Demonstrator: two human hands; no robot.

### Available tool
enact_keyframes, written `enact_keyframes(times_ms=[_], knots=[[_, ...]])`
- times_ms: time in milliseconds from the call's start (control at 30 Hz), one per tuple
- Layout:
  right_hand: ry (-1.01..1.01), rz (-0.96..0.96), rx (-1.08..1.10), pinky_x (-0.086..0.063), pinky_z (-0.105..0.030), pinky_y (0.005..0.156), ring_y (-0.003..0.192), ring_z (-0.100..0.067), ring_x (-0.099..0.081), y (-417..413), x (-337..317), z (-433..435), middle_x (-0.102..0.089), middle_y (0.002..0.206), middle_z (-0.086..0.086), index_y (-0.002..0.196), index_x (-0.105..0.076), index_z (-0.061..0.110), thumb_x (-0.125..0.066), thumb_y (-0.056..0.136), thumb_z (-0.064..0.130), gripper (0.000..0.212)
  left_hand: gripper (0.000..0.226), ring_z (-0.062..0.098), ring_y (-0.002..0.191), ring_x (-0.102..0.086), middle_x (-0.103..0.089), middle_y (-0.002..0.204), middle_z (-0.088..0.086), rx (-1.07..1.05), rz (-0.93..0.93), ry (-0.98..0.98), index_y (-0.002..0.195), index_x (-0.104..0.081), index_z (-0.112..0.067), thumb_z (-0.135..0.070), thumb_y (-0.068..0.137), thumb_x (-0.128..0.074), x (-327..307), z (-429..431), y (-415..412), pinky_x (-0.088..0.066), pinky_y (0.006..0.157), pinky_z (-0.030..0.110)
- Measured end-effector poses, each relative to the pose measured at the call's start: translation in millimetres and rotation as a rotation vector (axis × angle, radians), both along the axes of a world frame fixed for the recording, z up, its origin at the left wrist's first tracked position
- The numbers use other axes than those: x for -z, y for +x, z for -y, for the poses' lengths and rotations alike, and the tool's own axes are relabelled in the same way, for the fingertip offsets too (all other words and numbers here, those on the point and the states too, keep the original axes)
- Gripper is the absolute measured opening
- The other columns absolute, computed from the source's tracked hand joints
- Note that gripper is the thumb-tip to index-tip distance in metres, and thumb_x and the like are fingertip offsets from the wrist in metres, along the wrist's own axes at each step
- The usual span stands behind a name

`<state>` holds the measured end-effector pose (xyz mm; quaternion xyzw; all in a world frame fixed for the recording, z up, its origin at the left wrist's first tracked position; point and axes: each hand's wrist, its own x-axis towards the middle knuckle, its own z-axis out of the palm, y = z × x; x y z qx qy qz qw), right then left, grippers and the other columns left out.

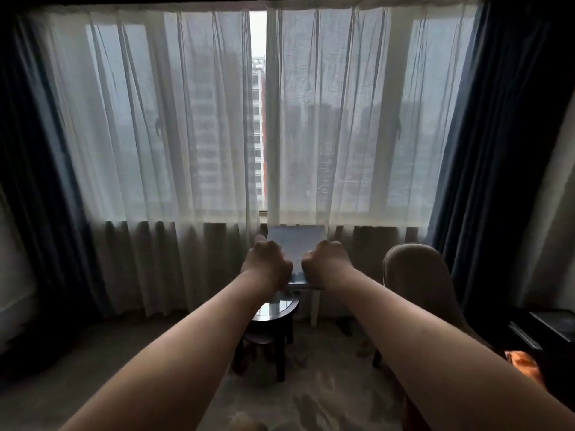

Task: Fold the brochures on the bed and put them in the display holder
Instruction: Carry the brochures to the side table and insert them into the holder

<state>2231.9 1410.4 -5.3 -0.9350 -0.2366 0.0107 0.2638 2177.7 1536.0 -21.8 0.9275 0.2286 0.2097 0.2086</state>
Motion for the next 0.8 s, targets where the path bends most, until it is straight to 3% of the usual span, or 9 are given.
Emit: enact_keyframes(times_ms=[67,100,200,333,400,533,667,800], knots=[[-0.018,0.027,-0.003,-0.034,-0.027,0.065,0.084,-0.029,-0.051,49.3,12.1,-24.4,-0.064,0.114,-0.021,0.092,-0.062,0.006,-0.037,0.092,0.020,0.028,0.026,0.036,0.103,-0.065,-0.054,0.118,0.024,0.004,-0.004,0.015,0.111,-0.063,0.003,-0.012,0.100,-0.045,6.8,-16.8,44.5,-0.054,0.099,0.045],[-0.014,0.026,-0.001,-0.036,-0.028,0.068,0.085,-0.028,-0.049,71.6,17.2,-34.2,-0.065,0.112,-0.021,0.092,-0.064,0.006,-0.037,0.092,0.020,0.030,0.027,0.036,0.104,-0.064,-0.053,0.119,0.024,0.004,-0.014,0.027,0.111,-0.064,0.001,-0.013,0.100,-0.044,11.4,-25.7,66.1,-0.054,0.099,0.044],[-0.040,0.007,-0.027,-0.041,-0.030,0.078,0.102,-0.033,-0.056,136.3,25.2,-62.5,-0.064,0.115,-0.019,0.101,-0.066,0.004,-0.040,0.098,0.019,0.030,0.028,0.034,0.105,-0.063,-0.053,0.122,0.021,-0.032,-0.036,0.030,0.108,-0.067,-0.003,-0.017,0.098,-0.045,19.7,-55.7,128.7,-0.054,0.097,0.043],[0.041,-0.038,-0.056,-0.042,-0.030,0.080,0.098,-0.033,-0.057,222.8,27.9,-110.4,-0.059,0.124,-0.025,0.129,-0.056,0.001,-0.047,0.098,0.020,0.038,0.033,0.036,0.119,-0.060,-0.050,0.139,0.018,-0.065,-0.055,0.017,0.118,-0.068,-0.003,-0.016,0.100,-0.044,23.4,-97.1,203.8,-0.050,0.103,0.041],[0.047,-0.034,-0.081,-0.040,-0.031,0.078,0.091,-0.031,-0.053,259.8,29.1,-135.9,-0.057,0.125,-0.024,0.134,-0.051,0.004,-0.047,0.099,0.022,0.040,0.032,0.036,0.117,-0.061,-0.052,0.140,0.017,-0.091,-0.032,0.001,0.118,-0.068,-0.005,-0.016,0.100,-0.045,26.7,-120.9,238.4,-0.050,0.099,0.040],[0.061,-0.013,-0.108,-0.037,-0.030,0.076,0.088,-0.024,-0.050,328.7,36.0,-189.9,-0.058,0.126,-0.020,0.137,-0.051,0.007,-0.047,0.102,0.022,0.038,0.032,0.035,0.111,-0.063,-0.057,0.131,0.018,-0.104,-0.027,-0.001,0.119,-0.068,-0.007,-0.019,0.099,-0.045,37.6,-182.8,306.2,-0.054,0.097,0.040],[0.077,-0.003,-0.129,-0.041,-0.031,0.085,0.112,-0.029,-0.059,397.4,45.5,-252.4,-0.057,0.136,-0.019,0.146,-0.046,0.012,-0.045,0.106,0.023,0.041,0.027,0.032,0.098,-0.064,-0.066,0.111,0.015,-0.094,-0.003,0.002,0.106,-0.069,-0.011,-0.020,0.097,-0.045,52.4,-252.0,378.6,-0.057,0.089,0.041],[-0.025,0.033,-0.128,-0.045,-0.036,0.099,0.121,-0.033,-0.056,459.2,48.6,-313.1,-0.059,0.134,-0.019,0.136,-0.055,0.006,-0.042,0.108,0.020,0.034,0.024,0.029,0.092,-0.063,-0.065,0.103,0.012,-0.070,0.016,-0.005,0.101,-0.068,-0.010,-0.019,0.098,-0.046,62.0,-314.8,445.9,-0.055,0.082,0.039]])
